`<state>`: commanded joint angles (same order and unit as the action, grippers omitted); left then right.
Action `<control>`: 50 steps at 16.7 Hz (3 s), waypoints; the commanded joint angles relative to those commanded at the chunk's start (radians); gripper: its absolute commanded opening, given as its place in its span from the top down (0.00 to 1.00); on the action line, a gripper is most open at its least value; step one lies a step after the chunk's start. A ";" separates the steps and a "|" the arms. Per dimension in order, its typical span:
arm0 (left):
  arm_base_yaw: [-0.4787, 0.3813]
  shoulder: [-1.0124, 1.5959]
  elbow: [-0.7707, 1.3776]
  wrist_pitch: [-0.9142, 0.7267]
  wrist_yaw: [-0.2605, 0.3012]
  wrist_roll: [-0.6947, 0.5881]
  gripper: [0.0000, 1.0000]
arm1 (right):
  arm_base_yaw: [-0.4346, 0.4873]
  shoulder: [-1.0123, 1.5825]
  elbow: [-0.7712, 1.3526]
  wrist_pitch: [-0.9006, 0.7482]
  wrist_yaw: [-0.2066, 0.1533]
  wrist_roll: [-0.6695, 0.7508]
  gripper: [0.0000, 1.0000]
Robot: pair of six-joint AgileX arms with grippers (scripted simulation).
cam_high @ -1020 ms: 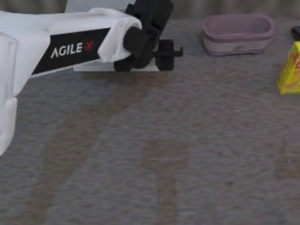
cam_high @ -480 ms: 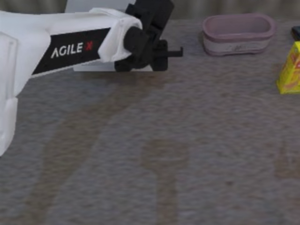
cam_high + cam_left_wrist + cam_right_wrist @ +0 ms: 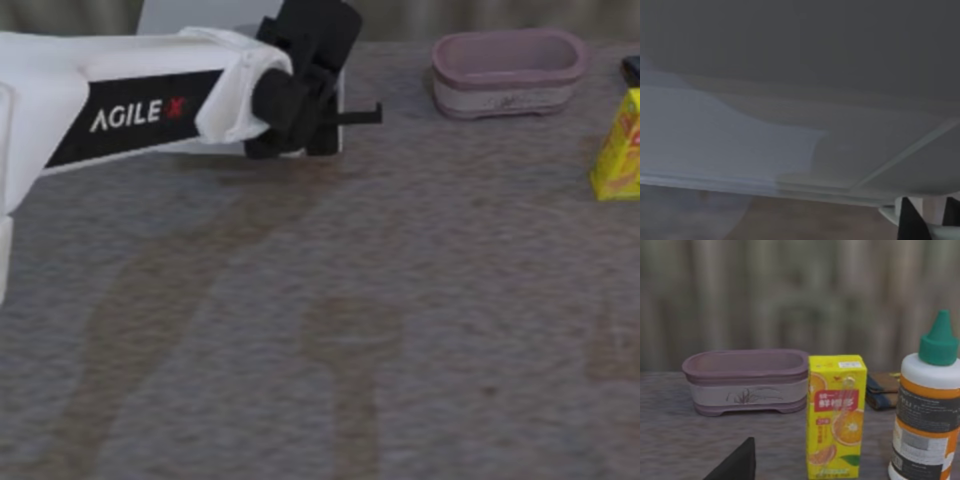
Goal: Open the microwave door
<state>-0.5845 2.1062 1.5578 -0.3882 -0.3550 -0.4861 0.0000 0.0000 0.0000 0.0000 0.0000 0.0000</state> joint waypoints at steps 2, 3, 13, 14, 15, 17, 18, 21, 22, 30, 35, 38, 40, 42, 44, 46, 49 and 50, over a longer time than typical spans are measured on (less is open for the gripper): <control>0.001 -0.002 -0.004 0.001 -0.002 -0.001 1.00 | 0.000 0.000 0.000 0.000 0.000 0.000 0.00; 0.001 -0.002 -0.004 0.001 -0.002 -0.001 1.00 | 0.000 0.000 0.000 0.000 0.000 0.000 0.00; 0.001 -0.002 -0.004 0.001 -0.002 -0.001 1.00 | 0.000 0.000 0.000 0.000 0.000 0.000 0.00; 0.001 -0.002 -0.004 0.001 -0.002 -0.001 1.00 | 0.000 0.000 0.000 0.000 0.000 0.000 0.00; 0.001 -0.002 -0.004 0.001 -0.002 -0.001 1.00 | 0.000 0.000 0.000 0.000 0.000 0.000 0.00; 0.001 -0.002 -0.004 0.001 -0.002 -0.001 1.00 | 0.000 0.000 0.000 0.000 0.000 0.000 0.00; 0.001 -0.002 -0.004 0.001 -0.002 -0.001 1.00 | 0.000 0.000 0.000 0.000 0.000 0.000 0.00; 0.001 -0.002 -0.004 0.001 -0.002 -0.001 1.00 | 0.000 0.000 0.000 0.000 0.000 0.000 0.00; 0.001 -0.002 -0.004 0.001 -0.002 -0.001 1.00 | 0.000 0.000 0.000 0.000 0.000 0.000 0.00; 0.001 -0.020 -0.038 0.023 0.020 0.022 1.00 | 0.000 0.000 0.000 0.000 0.000 0.000 0.00; 0.008 -0.049 -0.081 0.050 0.039 0.058 1.00 | 0.000 0.000 0.000 0.000 0.000 0.000 0.00; 0.008 -0.049 -0.081 0.050 0.039 0.058 1.00 | 0.000 0.000 0.000 0.000 0.000 0.000 0.00; 0.008 -0.049 -0.081 0.050 0.039 0.058 1.00 | 0.000 0.000 0.000 0.000 0.000 0.000 0.00; 0.008 -0.049 -0.081 0.050 0.039 0.058 1.00 | 0.000 0.000 0.000 0.000 0.000 0.000 0.00; 0.008 -0.049 -0.081 0.050 0.039 0.058 1.00 | 0.000 0.000 0.000 0.000 0.000 0.000 0.00; 0.008 -0.049 -0.081 0.050 0.039 0.058 1.00 | 0.000 0.000 0.000 0.000 0.000 0.000 0.00; 0.008 -0.049 -0.081 0.050 0.039 0.058 1.00 | 0.000 0.000 0.000 0.000 0.000 0.000 0.00; 0.008 -0.049 -0.081 0.050 0.039 0.058 1.00 | 0.000 0.000 0.000 0.000 0.000 0.000 0.00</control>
<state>-0.5766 2.0570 1.4773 -0.3385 -0.3156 -0.4284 0.0000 0.0000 0.0000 0.0000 0.0000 0.0000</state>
